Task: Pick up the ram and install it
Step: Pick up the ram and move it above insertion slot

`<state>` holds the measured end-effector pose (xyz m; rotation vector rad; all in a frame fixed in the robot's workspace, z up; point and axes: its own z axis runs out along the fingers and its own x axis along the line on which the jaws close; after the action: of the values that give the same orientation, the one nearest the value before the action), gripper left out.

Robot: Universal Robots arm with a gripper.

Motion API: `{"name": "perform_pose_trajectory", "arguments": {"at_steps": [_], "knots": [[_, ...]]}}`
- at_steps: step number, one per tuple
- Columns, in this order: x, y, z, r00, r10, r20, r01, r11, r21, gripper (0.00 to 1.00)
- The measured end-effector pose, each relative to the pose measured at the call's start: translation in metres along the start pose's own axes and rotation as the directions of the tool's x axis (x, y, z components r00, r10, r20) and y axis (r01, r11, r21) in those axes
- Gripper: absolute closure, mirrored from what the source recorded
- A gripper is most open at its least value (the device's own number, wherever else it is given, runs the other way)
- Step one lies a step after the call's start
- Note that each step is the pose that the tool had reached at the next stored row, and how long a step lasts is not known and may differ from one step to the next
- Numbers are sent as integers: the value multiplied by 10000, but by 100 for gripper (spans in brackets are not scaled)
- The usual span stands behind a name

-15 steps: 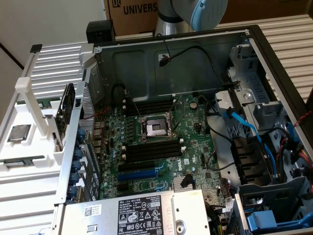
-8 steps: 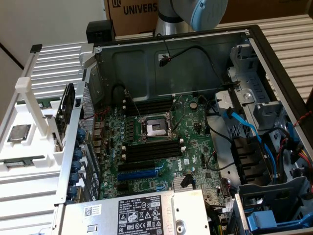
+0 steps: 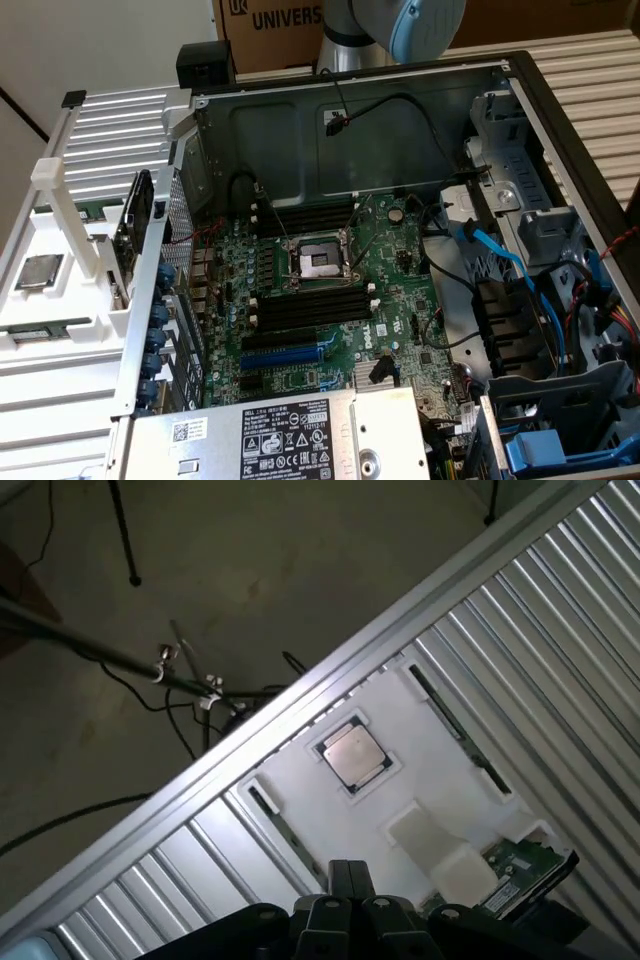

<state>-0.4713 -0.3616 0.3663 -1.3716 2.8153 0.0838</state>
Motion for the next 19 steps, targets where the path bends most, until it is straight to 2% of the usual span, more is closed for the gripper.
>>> {"name": "perform_pose_trajectory", "arguments": {"at_steps": [5,6,8,9,13,18,19], "knots": [[0,0,-1,9959,-903,-32,903,9959,-36,90],[0,0,0,9895,-1443,-48,1442,9895,-59,90],[0,-1,0,9835,-1809,-60,1809,9835,-74,90],[0,0,0,9722,-2340,-79,2340,9722,-96,90],[0,-1,0,9527,-3036,-102,3035,9528,-128,90],[0,0,0,9209,-3897,-129,3895,9209,-169,90],[0,-1,0,9060,-4231,-139,4228,9060,-186,90]]}}
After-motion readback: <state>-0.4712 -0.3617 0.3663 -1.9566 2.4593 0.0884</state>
